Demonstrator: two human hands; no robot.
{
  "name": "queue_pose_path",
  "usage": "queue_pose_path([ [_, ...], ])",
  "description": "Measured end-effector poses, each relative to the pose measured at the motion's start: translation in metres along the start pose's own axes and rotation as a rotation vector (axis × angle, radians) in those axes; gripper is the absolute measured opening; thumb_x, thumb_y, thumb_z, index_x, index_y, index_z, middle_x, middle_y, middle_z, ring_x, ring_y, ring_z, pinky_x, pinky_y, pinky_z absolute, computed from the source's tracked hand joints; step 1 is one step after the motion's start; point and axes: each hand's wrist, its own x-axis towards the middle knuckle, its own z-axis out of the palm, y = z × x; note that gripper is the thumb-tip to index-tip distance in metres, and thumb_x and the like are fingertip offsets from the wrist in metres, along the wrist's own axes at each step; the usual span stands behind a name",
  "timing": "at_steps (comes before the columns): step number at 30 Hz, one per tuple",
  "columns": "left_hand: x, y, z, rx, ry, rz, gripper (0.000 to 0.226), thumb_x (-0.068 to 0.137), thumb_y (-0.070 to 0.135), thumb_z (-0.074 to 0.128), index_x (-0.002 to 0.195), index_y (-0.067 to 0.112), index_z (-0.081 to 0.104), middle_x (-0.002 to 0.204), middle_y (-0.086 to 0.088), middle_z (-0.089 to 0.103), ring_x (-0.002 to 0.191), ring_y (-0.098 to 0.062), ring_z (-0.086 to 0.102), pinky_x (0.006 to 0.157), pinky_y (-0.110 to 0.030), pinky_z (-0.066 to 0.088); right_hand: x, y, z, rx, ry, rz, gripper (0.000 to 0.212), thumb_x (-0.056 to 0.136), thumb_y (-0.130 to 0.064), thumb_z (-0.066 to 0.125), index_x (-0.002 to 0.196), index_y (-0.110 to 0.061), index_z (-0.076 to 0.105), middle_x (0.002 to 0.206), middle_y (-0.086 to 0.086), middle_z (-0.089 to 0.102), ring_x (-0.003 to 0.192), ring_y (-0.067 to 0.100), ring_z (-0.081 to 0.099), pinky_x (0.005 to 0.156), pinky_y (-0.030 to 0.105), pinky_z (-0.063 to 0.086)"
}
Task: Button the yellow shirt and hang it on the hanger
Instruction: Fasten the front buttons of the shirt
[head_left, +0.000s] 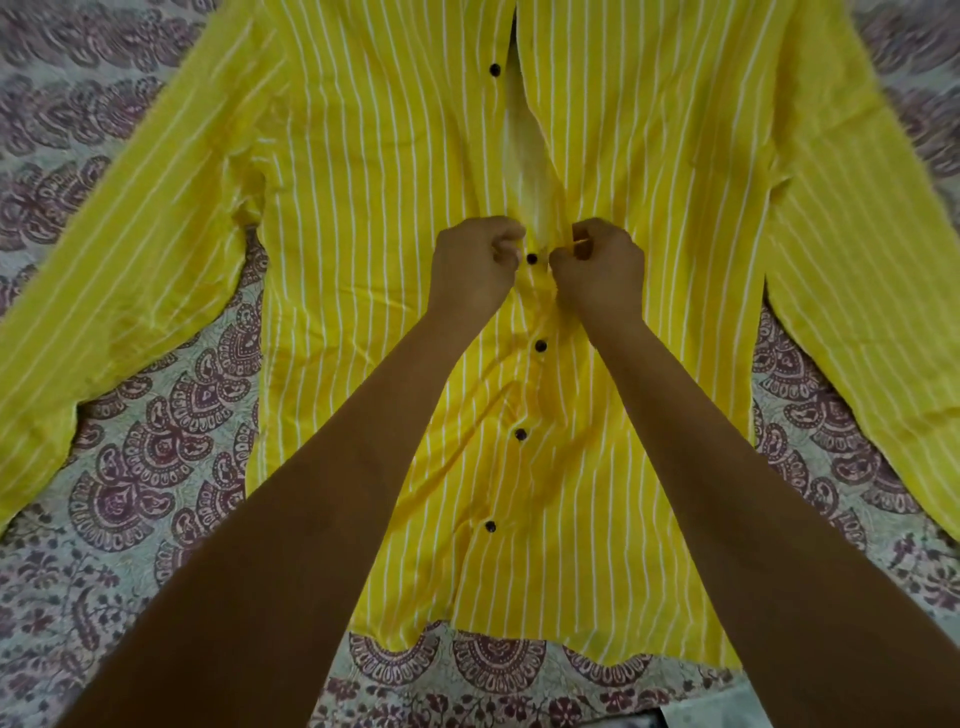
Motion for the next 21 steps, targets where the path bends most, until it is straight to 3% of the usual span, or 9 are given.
queue_pose_path([
  [1,-0.001,-0.003,0.002,0.035,-0.006,0.010,0.025,0.082,0.000,0.056,0.101,0.005,0.070,0.098,-0.012,0.072,0.089,-0.020,0.067,0.086,-0.028,0.051,-0.001,0.001,0.000,0.039,-0.022,0.040,0.002,0.077,-0.010,0.057,0.075,-0.010,0.057,0.069,0.009,0.057,0.071,0.025,0.050,0.058,0.025,0.034],
  [2,-0.001,-0.004,0.004,0.071,-0.004,0.021,0.023,0.083,0.003,0.057,0.100,0.006,0.071,0.098,-0.013,0.071,0.090,-0.023,0.067,0.085,-0.032,0.052,0.000,0.003,0.001,0.112,-0.029,0.086,0.011,0.074,-0.012,0.057,0.065,-0.008,0.051,0.062,0.008,0.048,0.066,0.024,0.044,0.057,0.027,0.033],
  [5,-0.002,-0.005,0.010,0.217,-0.024,0.040,0.021,0.086,0.013,0.059,0.105,0.009,0.068,0.104,-0.015,0.065,0.095,-0.028,0.064,0.084,-0.039,0.050,-0.003,0.011,0.001,0.342,-0.030,0.201,0.019,0.070,-0.014,0.057,0.070,0.005,0.055,0.063,0.016,0.047,0.058,0.023,0.046,0.058,0.034,0.039],
  [7,-0.002,-0.003,0.012,0.339,-0.055,0.063,0.021,0.088,0.015,0.056,0.107,0.010,0.065,0.106,-0.015,0.062,0.098,-0.028,0.061,0.082,-0.039,0.049,-0.007,0.012,0.001,0.400,-0.050,0.218,0.007,0.078,-0.006,0.060,0.073,-0.001,0.057,0.064,0.013,0.051,0.054,0.020,0.049,0.058,0.032,0.041],
  [10,-0.004,0.002,0.012,0.429,-0.056,0.098,0.018,0.089,0.015,0.053,0.102,0.009,0.063,0.103,-0.012,0.062,0.095,-0.028,0.058,0.075,-0.040,0.046,-0.008,0.014,0.002,0.443,-0.035,0.224,0.024,0.079,0.000,0.063,0.063,-0.015,0.053,0.059,0.004,0.052,0.050,0.012,0.047,0.054,0.025,0.041],
  [13,-0.004,0.005,0.011,0.327,-0.026,0.049,0.010,0.082,0.013,0.059,0.088,0.008,0.066,0.089,-0.010,0.068,0.086,-0.024,0.062,0.072,-0.036,0.049,-0.009,0.016,0.004,0.464,-0.033,0.208,0.025,0.078,0.000,0.064,0.062,-0.018,0.055,0.057,0.001,0.054,0.047,0.008,0.047,0.053,0.024,0.040],
  [18,0.000,0.015,0.003,0.007,0.029,-0.099,0.008,0.075,0.012,0.068,0.079,0.006,0.071,0.070,0.004,0.061,0.066,-0.006,0.054,0.057,-0.005,0.034,-0.010,0.016,0.004,0.451,0.022,0.171,0.030,0.077,-0.002,0.067,0.060,-0.024,0.055,0.056,-0.006,0.053,0.049,-0.001,0.047,0.061,0.024,0.042],
  [21,-0.003,0.018,0.001,-0.044,0.020,-0.127,0.009,0.077,0.014,0.066,0.076,0.005,0.070,0.062,0.005,0.058,0.063,-0.012,0.056,0.063,-0.016,0.043,-0.009,0.015,0.004,0.427,0.046,0.158,0.031,0.075,-0.001,0.067,0.059,-0.025,0.054,0.058,-0.006,0.053,0.052,-0.001,0.048,0.066,0.025,0.043],
])
